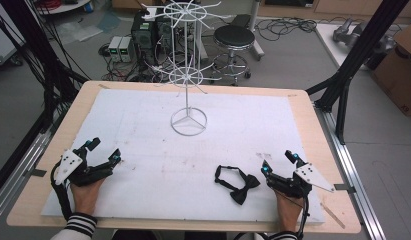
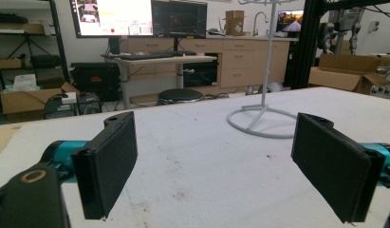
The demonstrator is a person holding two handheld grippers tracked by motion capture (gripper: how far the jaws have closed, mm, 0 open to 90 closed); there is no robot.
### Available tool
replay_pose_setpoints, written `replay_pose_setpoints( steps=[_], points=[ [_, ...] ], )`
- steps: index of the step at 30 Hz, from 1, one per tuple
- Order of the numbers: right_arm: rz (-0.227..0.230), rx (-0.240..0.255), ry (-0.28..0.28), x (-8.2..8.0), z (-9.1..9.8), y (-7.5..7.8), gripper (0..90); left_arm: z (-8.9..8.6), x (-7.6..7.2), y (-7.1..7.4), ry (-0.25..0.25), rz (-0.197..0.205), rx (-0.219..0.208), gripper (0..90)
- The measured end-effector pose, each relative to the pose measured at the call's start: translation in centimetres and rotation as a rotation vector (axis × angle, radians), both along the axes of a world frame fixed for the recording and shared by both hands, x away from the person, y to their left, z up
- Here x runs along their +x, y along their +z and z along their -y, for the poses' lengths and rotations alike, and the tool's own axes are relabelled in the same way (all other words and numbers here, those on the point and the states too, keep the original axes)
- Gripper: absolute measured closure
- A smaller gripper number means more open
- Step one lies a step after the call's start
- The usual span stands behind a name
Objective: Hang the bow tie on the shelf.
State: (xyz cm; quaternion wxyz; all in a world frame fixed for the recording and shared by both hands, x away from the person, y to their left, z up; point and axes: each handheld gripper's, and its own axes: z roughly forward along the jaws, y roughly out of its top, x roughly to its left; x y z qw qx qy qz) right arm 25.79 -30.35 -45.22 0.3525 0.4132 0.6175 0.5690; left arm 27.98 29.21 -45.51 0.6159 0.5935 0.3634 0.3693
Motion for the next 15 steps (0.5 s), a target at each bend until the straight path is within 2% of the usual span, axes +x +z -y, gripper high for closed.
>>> replay_pose_setpoints(
  steps=[15],
  points=[
    [0.0,0.001,-0.005,-0.01,-0.03,0.02,9.9,0.03,-0.01,0.0,0.0,0.002,0.004,15.9]
  ],
)
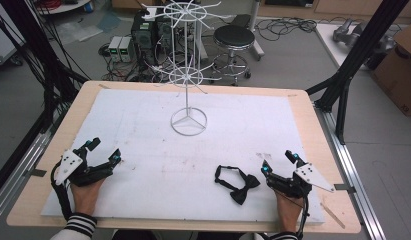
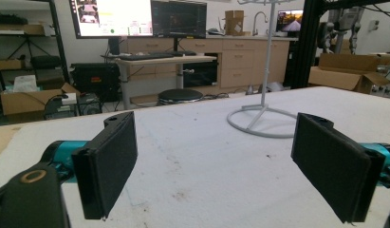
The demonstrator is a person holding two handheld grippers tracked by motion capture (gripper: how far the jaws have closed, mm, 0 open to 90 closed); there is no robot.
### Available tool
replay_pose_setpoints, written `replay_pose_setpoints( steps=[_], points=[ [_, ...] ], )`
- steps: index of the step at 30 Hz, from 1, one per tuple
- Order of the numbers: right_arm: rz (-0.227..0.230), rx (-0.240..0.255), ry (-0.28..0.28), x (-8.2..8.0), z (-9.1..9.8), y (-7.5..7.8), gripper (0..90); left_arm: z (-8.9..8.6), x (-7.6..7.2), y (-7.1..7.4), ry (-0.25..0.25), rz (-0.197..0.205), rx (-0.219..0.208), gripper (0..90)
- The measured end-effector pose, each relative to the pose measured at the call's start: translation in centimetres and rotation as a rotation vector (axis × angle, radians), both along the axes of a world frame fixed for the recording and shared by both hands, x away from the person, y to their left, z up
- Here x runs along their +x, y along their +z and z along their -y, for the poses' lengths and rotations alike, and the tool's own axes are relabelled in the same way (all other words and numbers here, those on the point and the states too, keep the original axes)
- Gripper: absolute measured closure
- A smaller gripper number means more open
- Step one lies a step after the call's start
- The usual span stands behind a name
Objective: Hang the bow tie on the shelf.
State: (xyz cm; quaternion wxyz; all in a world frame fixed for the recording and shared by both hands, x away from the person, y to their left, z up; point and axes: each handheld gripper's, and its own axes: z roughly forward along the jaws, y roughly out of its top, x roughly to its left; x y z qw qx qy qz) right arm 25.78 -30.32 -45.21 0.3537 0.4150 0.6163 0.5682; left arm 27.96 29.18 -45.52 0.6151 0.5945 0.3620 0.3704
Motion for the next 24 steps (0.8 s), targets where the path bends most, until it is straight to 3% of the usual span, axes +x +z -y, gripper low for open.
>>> replay_pose_setpoints(
  steps=[10,15,24],
  points=[
    [-0.004,0.008,-0.006,0.0,0.1,0.0,9.9,0.0,0.0,0.0,0.002,0.003,-0.005,15.9],
    [-0.037,0.019,-0.016,0.2,0.4,0.3,9.9,0.0,0.0,0.0,0.001,0.005,-0.006,15.9],
    [-0.103,0.004,0.002,-0.3,1.2,2.7,9.9,0.0,-0.1,0.0,0.002,0.007,-0.005,15.9]
  ],
)
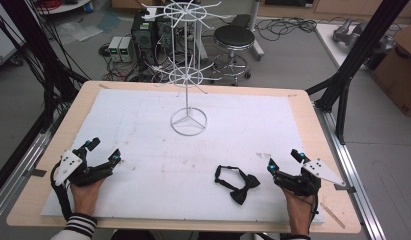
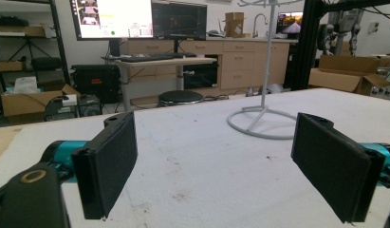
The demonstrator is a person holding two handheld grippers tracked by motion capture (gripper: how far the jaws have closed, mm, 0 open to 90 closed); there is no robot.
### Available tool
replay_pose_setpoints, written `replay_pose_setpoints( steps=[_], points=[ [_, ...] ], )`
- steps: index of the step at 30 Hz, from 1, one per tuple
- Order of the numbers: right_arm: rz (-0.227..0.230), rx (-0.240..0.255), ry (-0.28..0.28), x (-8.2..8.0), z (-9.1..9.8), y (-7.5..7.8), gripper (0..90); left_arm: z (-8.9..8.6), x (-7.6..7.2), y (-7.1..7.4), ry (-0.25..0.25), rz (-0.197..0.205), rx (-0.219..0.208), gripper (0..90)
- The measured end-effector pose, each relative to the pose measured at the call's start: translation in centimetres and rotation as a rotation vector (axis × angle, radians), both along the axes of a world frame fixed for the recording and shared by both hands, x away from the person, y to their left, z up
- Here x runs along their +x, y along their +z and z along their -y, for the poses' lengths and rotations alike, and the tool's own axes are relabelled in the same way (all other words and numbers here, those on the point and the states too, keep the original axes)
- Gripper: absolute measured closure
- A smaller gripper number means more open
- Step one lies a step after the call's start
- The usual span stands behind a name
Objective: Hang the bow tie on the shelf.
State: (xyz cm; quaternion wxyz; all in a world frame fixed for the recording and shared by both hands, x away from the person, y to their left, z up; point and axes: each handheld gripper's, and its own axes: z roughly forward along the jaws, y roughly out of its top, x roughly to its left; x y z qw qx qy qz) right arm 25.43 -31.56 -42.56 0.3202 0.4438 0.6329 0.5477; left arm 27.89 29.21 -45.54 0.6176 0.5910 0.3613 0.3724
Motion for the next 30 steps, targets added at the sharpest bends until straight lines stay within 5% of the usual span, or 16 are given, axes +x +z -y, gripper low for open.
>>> replay_pose_setpoints(
  steps=[9,15,30],
  points=[
    [-0.098,-0.093,0.07,0.4,-0.9,3.8,10.0,0.0,0.0,0.0,0.001,0.0,-0.001,15.9],
    [-0.178,-0.233,0.199,1.2,-3.0,5.7,10.0,0.0,0.0,0.0,0.001,0.001,-0.001,15.9],
    [-0.37,-0.436,0.351,2.7,-6.5,6.2,19.1,0.0,0.0,0.0,0.002,0.002,-0.001,15.9]
  ],
)
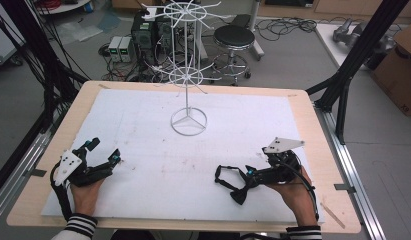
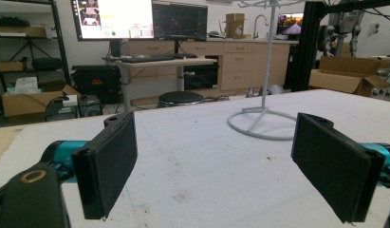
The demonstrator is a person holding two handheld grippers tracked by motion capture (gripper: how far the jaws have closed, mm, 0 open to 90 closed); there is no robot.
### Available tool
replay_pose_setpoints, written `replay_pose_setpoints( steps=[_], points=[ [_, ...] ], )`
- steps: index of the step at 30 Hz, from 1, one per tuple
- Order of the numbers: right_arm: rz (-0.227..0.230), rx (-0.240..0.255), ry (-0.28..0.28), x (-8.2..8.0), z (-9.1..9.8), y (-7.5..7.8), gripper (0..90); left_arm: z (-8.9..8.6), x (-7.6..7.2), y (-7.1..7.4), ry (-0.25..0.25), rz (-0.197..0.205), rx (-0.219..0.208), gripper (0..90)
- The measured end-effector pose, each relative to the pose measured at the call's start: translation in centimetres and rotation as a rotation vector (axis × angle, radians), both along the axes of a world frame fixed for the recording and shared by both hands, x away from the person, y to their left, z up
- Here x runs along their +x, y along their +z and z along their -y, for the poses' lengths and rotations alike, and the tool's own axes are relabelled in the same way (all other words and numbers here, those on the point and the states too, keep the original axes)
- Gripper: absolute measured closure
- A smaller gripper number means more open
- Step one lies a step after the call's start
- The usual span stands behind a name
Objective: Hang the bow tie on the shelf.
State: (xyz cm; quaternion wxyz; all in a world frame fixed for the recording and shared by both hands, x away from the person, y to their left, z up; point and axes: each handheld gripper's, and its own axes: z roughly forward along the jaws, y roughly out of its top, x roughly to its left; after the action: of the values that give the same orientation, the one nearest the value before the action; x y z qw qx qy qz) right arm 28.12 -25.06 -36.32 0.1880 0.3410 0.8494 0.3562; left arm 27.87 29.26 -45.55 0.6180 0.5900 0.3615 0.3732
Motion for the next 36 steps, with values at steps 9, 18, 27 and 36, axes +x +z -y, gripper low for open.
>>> replay_pose_setpoints(
  steps=[9,18,27,36],
  points=[
    [-0.101,-0.09,0.078,0.7,-1.6,-0.9,27.6,0.0,0.0,0.0,0.0,0.0,0.001,15.9],
    [-0.191,-0.159,0.079,1.3,-2.7,-2.3,38.6,0.0,0.0,0.0,-0.001,-0.001,-0.001,15.9],
    [-0.255,-0.171,0.06,1.8,-3.0,-3.5,49.9,0.0,0.0,0.0,0.002,-0.001,-0.008,15.9],
    [-0.279,-0.217,0.041,2.2,-3.3,-4.0,56.0,0.0,0.0,0.0,0.001,-0.001,-0.007,15.9]
  ],
)
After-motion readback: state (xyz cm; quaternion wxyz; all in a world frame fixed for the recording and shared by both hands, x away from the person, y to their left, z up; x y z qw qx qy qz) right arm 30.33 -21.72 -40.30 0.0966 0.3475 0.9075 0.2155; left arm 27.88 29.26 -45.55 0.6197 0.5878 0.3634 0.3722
